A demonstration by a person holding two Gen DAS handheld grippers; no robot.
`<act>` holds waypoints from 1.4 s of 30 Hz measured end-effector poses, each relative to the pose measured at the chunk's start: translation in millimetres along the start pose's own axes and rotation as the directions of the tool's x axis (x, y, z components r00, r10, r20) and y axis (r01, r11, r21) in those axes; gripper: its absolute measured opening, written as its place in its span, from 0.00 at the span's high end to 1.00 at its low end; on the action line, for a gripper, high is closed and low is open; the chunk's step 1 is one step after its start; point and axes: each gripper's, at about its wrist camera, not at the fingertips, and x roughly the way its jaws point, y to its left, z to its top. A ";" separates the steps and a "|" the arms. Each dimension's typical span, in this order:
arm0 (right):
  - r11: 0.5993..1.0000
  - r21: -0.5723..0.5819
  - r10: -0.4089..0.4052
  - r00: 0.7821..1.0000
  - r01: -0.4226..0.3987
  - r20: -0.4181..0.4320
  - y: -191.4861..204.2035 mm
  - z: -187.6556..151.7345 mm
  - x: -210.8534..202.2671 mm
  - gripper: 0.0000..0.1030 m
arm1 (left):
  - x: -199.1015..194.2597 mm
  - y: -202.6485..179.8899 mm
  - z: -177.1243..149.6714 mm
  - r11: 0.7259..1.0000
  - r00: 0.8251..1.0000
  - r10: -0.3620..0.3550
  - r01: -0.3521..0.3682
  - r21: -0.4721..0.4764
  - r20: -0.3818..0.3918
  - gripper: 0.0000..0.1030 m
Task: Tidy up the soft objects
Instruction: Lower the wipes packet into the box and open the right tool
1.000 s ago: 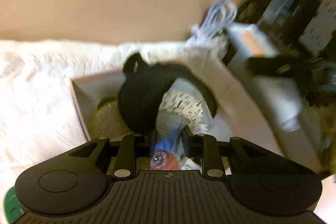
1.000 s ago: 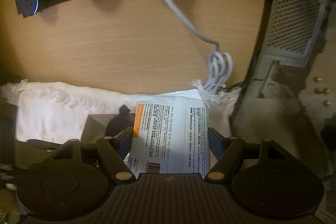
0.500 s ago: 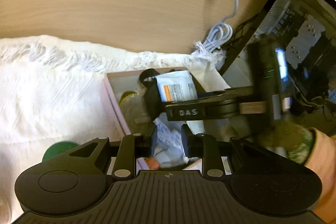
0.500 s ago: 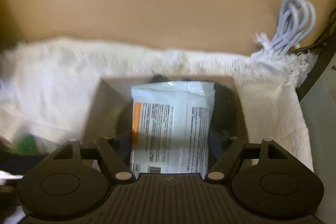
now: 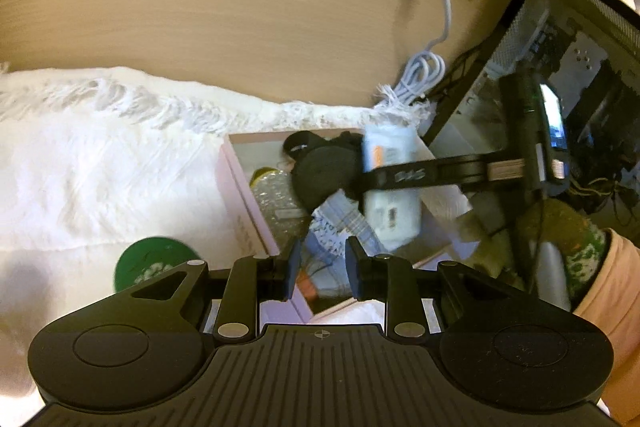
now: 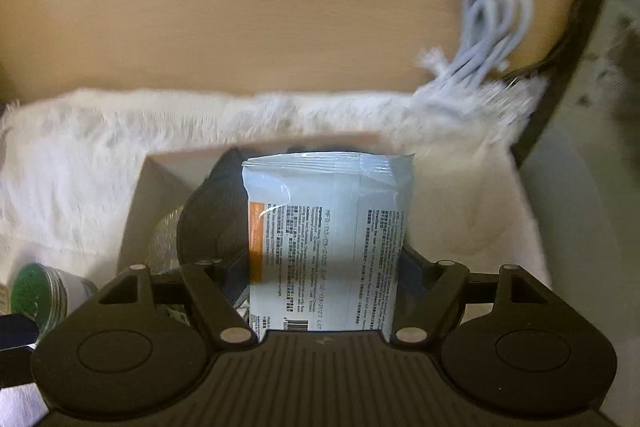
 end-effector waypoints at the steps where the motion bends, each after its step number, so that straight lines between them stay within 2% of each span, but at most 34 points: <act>1: 1.000 -0.001 -0.010 1.000 0.010 0.017 -0.4 0.5 -5.5 0.27 | -3.9 0.8 -2.2 1.000 1.000 0.001 -0.001 -0.004 0.004 0.73; 7: 0.997 0.071 0.037 0.999 -0.039 0.030 -3.4 6.7 -18.7 0.27 | -16.0 2.5 -12.5 1.000 1.000 -0.012 0.012 -0.008 0.016 0.73; 9: 0.994 0.091 0.062 0.998 -0.062 0.005 -0.9 7.9 -13.6 0.26 | -21.1 2.8 -16.5 1.000 0.999 -0.019 0.019 -0.008 0.027 0.73; 12: 0.985 0.109 0.145 0.987 -0.136 -0.075 4.3 4.7 -1.9 0.26 | -27.4 3.1 -24.0 1.000 0.998 -0.013 0.012 0.007 0.054 0.73; 15: 0.980 0.134 0.159 0.986 -0.150 -0.055 9.0 -1.7 -6.6 0.26 | -31.1 3.7 -34.6 1.000 0.997 -0.007 0.006 0.010 0.081 0.73; 17: 0.986 0.117 0.128 0.989 -0.119 -0.068 13.7 -4.7 -7.9 0.26 | -31.9 4.0 -44.9 1.000 0.997 0.004 -0.004 -0.002 0.083 0.73; 19: 0.998 0.057 0.047 0.989 -0.039 -0.139 19.4 -6.3 -3.1 0.26 | -33.0 5.3 -56.3 0.999 0.997 0.031 -0.029 -0.022 0.068 0.73; 21: 1.000 0.007 0.019 0.989 -0.019 -0.143 20.6 -7.4 -3.4 0.26 | -34.9 5.9 -67.0 0.998 0.996 0.063 -0.061 -0.033 0.067 0.73; 24: 0.998 0.013 0.064 0.990 -0.063 -0.123 11.8 -5.8 -6.9 0.26 | -34.9 7.6 -86.7 0.989 0.988 0.135 -0.130 -0.065 0.073 0.73; 27: 0.996 -0.051 0.067 0.985 -0.076 -0.160 13.3 0.6 -1.3 0.26 | -30.5 5.8 -103.9 0.974 0.976 0.201 -0.191 -0.121 0.079 0.73; 28: 0.995 -0.093 0.030 0.985 -0.046 -0.171 15.9 2.0 1.8 0.26 | -29.6 3.8 -109.4 0.964 0.968 0.235 -0.221 -0.150 0.084 0.73; 30: 0.987 -0.161 -0.056 0.979 0.024 -0.197 20.1 0.3 12.3 0.25 | -26.8 -0.3 -118.3 0.952 0.966 0.242 -0.220 -0.210 0.086 0.73; 32: 0.974 -0.223 -0.104 0.961 0.046 -0.258 22.6 -5.7 30.0 0.22 | -20.6 -9.0 -124.5 0.946 0.963 0.260 -0.240 -0.217 0.071 0.73; 33: 0.971 -0.234 -0.108 0.960 0.046 -0.259 23.0 -8.8 33.6 0.22 | -18.6 -13.8 -127.2 0.941 0.958 0.281 -0.262 -0.213 0.065 0.73; 36: 0.961 -0.272 -0.098 0.977 0.044 -0.187 25.7 -16.7 26.7 0.22 | -17.8 -20.0 -131.7 0.932 0.954 0.291 -0.267 -0.245 0.067 0.73; 40: 0.945 -0.316 -0.114 0.991 0.087 -0.067 30.7 -20.8 -3.7 0.22 | -21.5 -27.7 -125.2 0.924 0.943 0.322 -0.294 -0.245 0.083 0.73; 42: 0.956 -0.291 -0.055 0.998 0.049 -0.014 29.9 -17.2 -23.0 0.22 | -27.1 -29.5 -122.8 0.922 0.936 0.337 -0.307 -0.235 0.097 0.73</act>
